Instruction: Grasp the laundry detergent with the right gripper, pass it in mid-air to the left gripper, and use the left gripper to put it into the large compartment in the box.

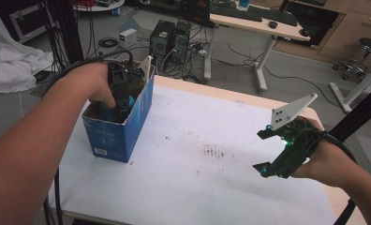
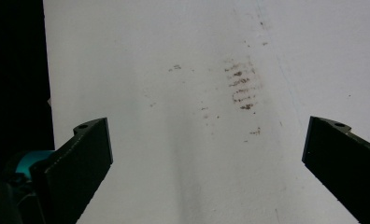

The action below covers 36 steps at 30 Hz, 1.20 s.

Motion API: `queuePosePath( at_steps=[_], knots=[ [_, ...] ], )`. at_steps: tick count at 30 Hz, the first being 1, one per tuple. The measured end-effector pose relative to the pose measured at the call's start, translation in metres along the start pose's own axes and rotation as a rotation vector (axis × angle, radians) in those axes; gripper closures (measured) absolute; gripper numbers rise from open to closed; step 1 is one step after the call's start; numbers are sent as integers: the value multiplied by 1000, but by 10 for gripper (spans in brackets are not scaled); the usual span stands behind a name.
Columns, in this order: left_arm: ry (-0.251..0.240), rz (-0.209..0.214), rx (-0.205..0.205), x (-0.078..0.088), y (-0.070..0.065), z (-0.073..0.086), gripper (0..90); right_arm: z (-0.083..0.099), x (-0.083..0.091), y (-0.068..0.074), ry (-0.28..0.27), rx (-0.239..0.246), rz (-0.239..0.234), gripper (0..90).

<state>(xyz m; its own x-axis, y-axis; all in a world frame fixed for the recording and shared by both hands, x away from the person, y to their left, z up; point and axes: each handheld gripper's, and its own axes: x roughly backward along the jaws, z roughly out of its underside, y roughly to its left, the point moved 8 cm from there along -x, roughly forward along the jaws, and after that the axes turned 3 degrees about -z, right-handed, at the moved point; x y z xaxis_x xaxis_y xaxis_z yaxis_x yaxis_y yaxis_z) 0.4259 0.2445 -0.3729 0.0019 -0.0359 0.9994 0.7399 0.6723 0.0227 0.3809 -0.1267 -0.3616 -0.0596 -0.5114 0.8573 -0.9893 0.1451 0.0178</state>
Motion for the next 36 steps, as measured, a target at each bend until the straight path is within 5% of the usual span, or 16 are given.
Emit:
queuePosePath(
  at_steps=[12, 20, 27, 36],
  knots=[
    [-11, -30, -8, 19, 0, 2, 255, 5, 2, -3, -4, -16, -2, 9],
    [-25, -40, -24, 52, -6, 3, 213, 9, 5, -9, 8, -29, -4, 10],
    [-50, -37, -125, 86, -29, -14, 170, 11, 12, -21, 63, -25, -3, 10],
    [-65, 7, -258, 94, -62, -40, 141, 9, 13, -24, 109, -6, -23, 10]
  ],
)
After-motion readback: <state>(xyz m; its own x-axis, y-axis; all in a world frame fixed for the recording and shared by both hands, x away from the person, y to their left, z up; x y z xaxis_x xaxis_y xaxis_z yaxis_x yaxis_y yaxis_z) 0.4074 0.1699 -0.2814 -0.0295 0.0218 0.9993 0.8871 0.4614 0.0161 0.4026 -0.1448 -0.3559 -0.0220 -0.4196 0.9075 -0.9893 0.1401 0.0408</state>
